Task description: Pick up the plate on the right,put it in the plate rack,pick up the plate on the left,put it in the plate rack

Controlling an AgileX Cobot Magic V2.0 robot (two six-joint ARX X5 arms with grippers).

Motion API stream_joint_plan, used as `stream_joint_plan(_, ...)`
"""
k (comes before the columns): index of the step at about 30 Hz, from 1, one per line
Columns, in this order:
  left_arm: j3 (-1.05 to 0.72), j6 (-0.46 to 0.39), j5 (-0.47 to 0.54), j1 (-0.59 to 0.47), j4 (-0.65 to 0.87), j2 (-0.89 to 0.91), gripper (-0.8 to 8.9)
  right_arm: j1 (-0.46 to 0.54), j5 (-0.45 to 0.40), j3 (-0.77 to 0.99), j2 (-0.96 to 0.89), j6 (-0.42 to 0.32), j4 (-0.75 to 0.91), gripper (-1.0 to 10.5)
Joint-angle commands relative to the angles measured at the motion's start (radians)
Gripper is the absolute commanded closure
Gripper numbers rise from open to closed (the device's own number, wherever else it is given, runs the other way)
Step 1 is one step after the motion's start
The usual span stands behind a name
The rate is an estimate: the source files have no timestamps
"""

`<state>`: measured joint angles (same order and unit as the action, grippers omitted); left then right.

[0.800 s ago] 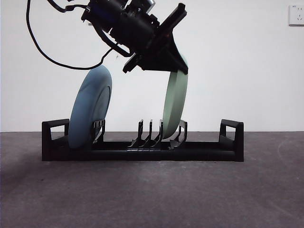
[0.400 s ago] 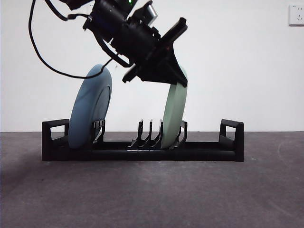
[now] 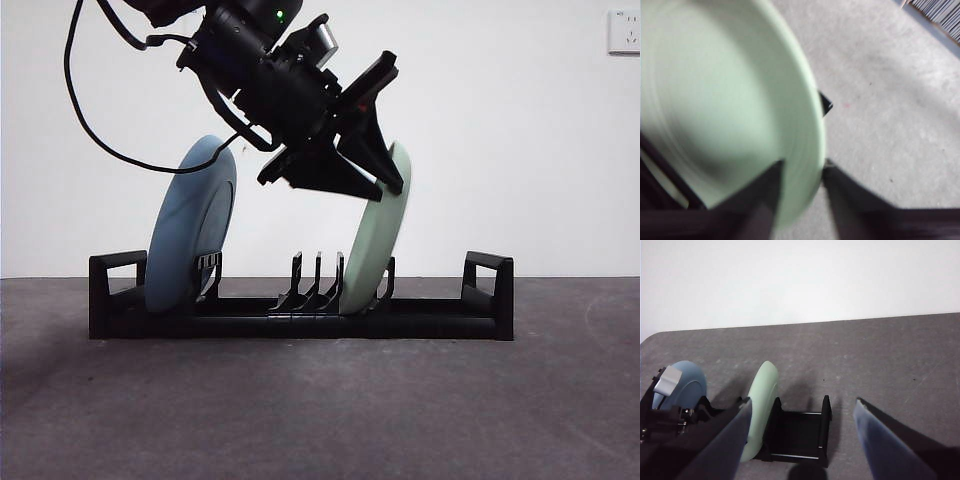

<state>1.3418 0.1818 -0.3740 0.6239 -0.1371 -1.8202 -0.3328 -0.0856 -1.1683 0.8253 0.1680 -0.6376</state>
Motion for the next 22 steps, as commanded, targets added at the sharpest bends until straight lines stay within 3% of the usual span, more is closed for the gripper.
stream_joint_plan(1, -0.005, -0.008, 0.001, -0.002, -0.016, -0.008, 5.21, 0.001, 0.0, 0.004, -0.001, -0.005, -0.004, 6.0)
stream_joint_plan(13, 0.008, -0.102, 0.005, 0.026, -0.109, 0.227, 5.34, 0.001, 0.008, 0.004, 0.005, -0.006, -0.053, 6.1)
stream_joint_plan(15, 0.008, -0.132, 0.008, 0.026, -0.14, 0.294, 5.66, 0.0, 0.008, 0.004, 0.006, -0.02, -0.068, 6.9)
stream_joint_plan(18, 0.008, -0.2, 0.009, 0.025, -0.209, 0.394, 8.09, 0.0, 0.007, 0.004, 0.01, -0.045, -0.077, 9.3)
stream_joint_plan(19, 0.008, -0.22, 0.017, 0.023, -0.232, 0.424, 8.28, 0.0, 0.007, 0.004, 0.01, -0.052, -0.078, 9.7)
stream_joint_plan(22, 0.008, -0.268, 0.121, 0.022, -0.315, 0.519, 8.21, 0.0, 0.007, 0.004, 0.01, -0.075, -0.083, 9.6)
